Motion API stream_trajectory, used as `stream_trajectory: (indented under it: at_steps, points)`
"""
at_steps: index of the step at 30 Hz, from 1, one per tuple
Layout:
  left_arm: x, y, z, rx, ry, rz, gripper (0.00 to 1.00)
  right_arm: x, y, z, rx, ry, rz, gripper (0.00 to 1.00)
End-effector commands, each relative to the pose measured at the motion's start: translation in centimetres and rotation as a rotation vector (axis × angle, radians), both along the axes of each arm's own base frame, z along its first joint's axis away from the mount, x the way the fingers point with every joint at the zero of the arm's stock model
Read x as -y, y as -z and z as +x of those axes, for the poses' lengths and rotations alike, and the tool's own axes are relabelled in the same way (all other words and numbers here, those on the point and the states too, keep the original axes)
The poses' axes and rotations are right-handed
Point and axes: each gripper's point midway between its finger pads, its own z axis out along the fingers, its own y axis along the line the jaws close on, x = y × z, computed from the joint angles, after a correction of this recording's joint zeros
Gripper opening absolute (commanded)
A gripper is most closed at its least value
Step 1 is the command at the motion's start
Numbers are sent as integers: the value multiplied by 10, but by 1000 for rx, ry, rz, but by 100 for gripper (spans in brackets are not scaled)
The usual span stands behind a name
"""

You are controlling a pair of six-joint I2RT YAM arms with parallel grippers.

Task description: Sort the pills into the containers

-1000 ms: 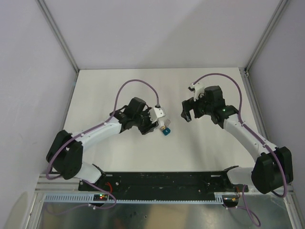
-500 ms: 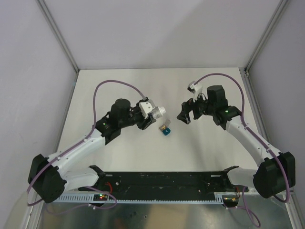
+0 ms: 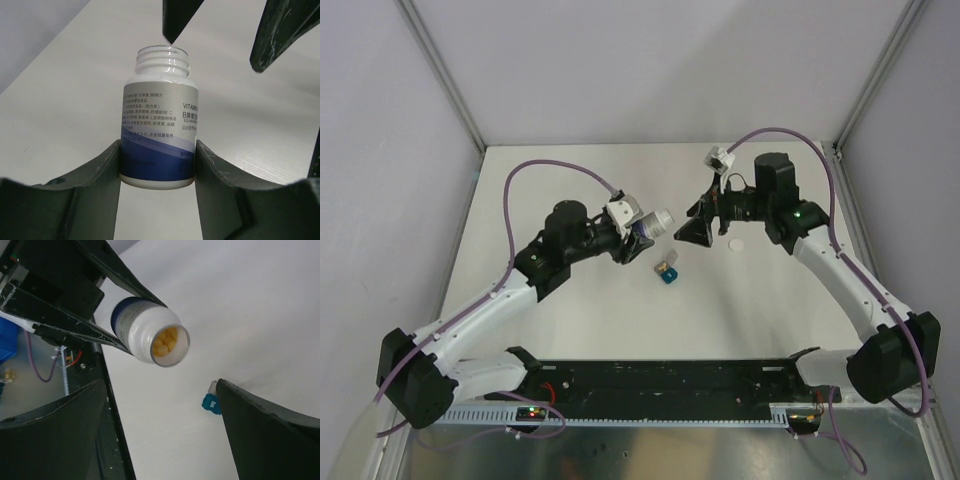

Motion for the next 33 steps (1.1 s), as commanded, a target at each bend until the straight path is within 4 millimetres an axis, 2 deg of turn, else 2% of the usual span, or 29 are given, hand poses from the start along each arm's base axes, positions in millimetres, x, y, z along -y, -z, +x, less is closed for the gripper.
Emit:
stream_trajectory:
  at_steps: [1,9,17,25,33]
  points:
    - [11,-41,1,28,28,-105,0,-17,-19,-5,-71,-82,63,99]
    - [15,-46,1,10,43,-107,0,-35,-25,-2,-157,-151,107,99]
    - [14,-39,8,17,23,-84,0,-46,-37,-14,-168,-210,129,97]
    - [14,-27,16,8,-6,-52,0,-49,-48,-29,-149,-238,132,95]
    - [16,-12,20,6,-18,-13,0,-48,-57,-33,-118,-239,124,95]
